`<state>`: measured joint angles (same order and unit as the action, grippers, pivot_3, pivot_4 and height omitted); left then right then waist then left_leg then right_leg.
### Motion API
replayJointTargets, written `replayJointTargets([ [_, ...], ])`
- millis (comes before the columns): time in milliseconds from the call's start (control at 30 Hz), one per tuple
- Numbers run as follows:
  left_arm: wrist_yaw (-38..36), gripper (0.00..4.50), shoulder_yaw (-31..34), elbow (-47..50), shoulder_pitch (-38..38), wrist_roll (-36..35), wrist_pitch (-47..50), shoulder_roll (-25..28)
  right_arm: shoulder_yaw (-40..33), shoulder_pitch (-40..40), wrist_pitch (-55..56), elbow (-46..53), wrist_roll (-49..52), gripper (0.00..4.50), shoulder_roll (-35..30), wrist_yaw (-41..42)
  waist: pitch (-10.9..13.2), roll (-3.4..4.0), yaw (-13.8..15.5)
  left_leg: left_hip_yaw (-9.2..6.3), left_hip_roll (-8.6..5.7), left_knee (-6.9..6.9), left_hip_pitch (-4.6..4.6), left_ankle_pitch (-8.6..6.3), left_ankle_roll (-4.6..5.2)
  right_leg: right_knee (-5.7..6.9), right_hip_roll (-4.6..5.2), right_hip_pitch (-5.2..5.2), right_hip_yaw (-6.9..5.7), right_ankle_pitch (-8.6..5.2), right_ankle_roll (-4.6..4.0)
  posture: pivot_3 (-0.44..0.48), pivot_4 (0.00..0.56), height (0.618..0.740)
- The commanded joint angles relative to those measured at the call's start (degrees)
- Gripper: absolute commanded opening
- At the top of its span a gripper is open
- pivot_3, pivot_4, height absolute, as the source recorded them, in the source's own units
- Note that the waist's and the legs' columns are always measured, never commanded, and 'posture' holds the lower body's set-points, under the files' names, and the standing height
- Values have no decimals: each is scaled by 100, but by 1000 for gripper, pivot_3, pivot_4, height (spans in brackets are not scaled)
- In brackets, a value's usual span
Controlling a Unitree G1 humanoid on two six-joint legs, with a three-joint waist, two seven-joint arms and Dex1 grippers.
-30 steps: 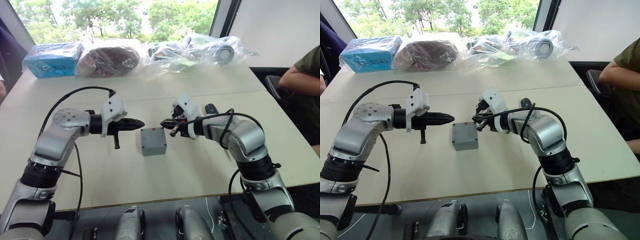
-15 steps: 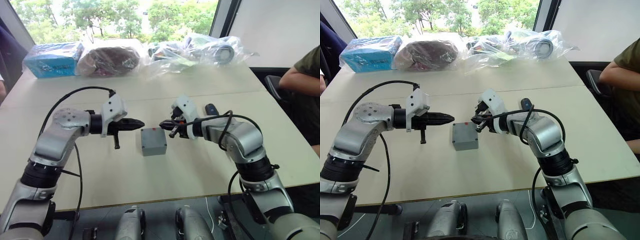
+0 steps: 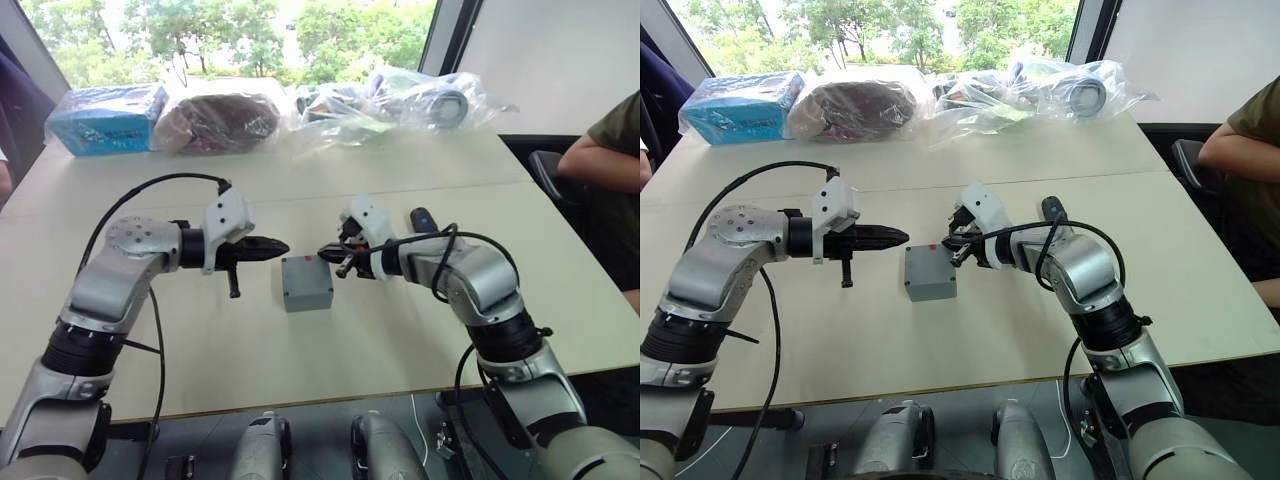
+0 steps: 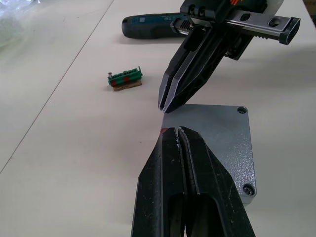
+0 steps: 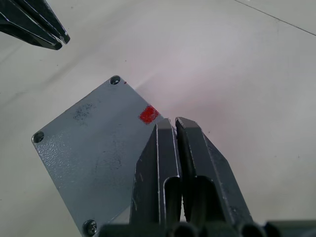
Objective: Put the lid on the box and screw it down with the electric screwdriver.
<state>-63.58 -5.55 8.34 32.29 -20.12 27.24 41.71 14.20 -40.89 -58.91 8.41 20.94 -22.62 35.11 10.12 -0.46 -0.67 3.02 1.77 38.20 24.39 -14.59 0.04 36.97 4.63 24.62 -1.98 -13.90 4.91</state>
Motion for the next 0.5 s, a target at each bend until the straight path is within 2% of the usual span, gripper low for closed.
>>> replayJointTargets([
  [33, 13, 0, 71, 237, 85, -76, 13, 14, 50, 125, 123, -168, -88, 51, -65, 69, 0, -1, 3, 0, 0, 0, 0, 0, 0, 0, 0, 0, 0, 0, 0, 0, 150, 740],
  [100, 17, 0, 72, 252, 75, -80, 23, 16, 28, 173, 155, -178, -79, 51, -74, 95, 0, -1, 0, 0, 0, 0, 0, 0, 0, 0, 1, 0, 1, 0, 0, 0, 150, 740],
  [133, 19, 0, 70, 261, 68, -83, 28, 14, 3, 199, 135, -166, -53, 563, -69, 106, 0, -1, 0, 0, 0, 0, -1, 0, 0, 0, 0, 0, 1, 0, 0, 0, 150, 740],
  [167, 22, 0, 65, 264, 64, -82, 29, 8, -14, 224, 115, -136, -25, 772, -73, 123, 0, -1, 2, 0, 0, 0, -1, 0, 0, 0, 0, 0, 0, 0, 0, 0, 150, 740],
  [233, 23, 0, 54, 281, 63, -88, 44, 0, -24, 264, 103, -33, -8, 1486, -105, 151, 0, -1, 0, 0, 0, 0, -1, 0, 0, 0, 0, 0, 0, 0, 0, 0, 150, 740],
  [267, 20, 0, 50, 284, 66, -97, 54, -7, -42, 272, 87, 17, -2, 2032, -117, 150, 0, -1, 2, 0, 0, 0, -1, 0, 0, 0, 0, -1, 0, 0, 0, 0, 150, 740],
  [400, 13, 0, 6, 282, 99, -108, 78, -65, -261, 230, -53, 323, 67, 3643, -255, 101, 0, -1, 5, -1, 0, 0, 0, 0, 0, 0, 0, -1, 0, 0, 0, 0, 150, 740],
  [467, -1, 0, -9, 300, 97, -126, 85, -92, -438, 180, -190, 515, 116, 4283, -347, 51, 0, 0, 6, 0, 0, 0, 0, 0, 0, 0, 0, 0, 0, 0, 0, 0, 150, 740],
  [500, -18, 0, -6, 306, 98, -145, 88, -102, -558, 128, -289, 632, 152, 4425, -408, 20, 0, 0, 8, -1, 0, 0, 0, 0, 0, 0, 1, 0, 0, 0, 0, 0, 150, 740],
])
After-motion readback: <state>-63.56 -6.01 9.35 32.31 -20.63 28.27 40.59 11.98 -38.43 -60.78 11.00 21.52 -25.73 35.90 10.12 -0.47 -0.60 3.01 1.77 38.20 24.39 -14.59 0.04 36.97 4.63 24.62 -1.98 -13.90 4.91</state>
